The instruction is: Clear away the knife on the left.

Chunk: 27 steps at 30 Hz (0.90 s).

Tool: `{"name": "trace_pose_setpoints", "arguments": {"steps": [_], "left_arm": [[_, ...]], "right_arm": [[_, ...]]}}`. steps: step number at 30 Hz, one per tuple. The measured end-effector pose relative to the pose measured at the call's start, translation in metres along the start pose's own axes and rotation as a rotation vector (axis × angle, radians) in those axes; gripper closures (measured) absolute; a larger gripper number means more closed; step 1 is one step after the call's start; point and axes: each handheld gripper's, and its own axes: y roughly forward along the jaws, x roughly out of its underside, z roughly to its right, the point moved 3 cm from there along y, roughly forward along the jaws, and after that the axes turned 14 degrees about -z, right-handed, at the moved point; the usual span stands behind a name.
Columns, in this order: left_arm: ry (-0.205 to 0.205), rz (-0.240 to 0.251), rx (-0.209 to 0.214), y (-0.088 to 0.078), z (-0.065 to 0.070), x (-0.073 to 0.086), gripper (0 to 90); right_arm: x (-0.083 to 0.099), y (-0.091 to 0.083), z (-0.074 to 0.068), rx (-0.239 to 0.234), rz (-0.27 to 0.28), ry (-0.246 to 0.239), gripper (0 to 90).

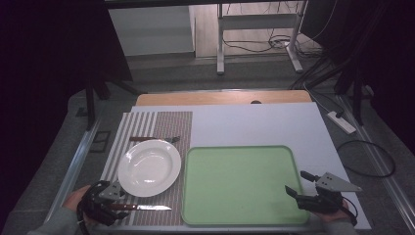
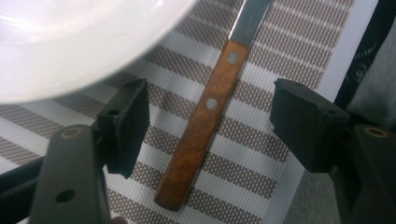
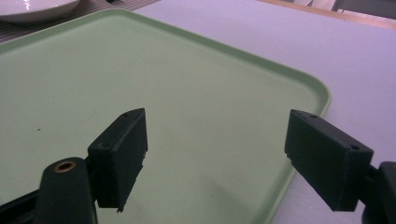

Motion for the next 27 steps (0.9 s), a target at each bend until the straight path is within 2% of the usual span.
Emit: {"name": "trace_pose_setpoints", "arguments": {"steps": [5,10,12,15,19,23,27], "left_arm": [[0.022,-0.053,0.019,0.006,-0.004,-0.004,35.6],[0.076,-0.074,0.035,0.005,-0.004,-0.009,41.4],[0.091,-0.091,0.048,0.004,-0.003,-0.011,47.1],[0.114,-0.126,0.06,0.004,-0.004,-0.015,48.2],[0.144,-0.182,0.066,0.002,-0.007,-0.021,51.9],[0.157,-0.208,0.055,0.001,-0.009,-0.024,55.0],[0.191,-0.187,0.053,0.001,-0.007,-0.025,74.8]], "right_arm": [[0.0,0.0,0.0,0.0,-0.003,-0.002,21.2],[0.001,0.001,0.0,-0.002,-0.004,-0.003,21.2],[0.0,0.001,0.0,-0.002,-0.005,-0.004,21.2],[0.0,0.001,0.0,-0.003,-0.007,-0.004,21.2],[0.001,0.001,-0.001,-0.005,-0.008,-0.005,21.2],[0.001,0.001,0.0,-0.005,-0.008,-0.005,21.2],[0.001,0.0,0.0,-0.004,-0.006,-0.005,21.2]]}}
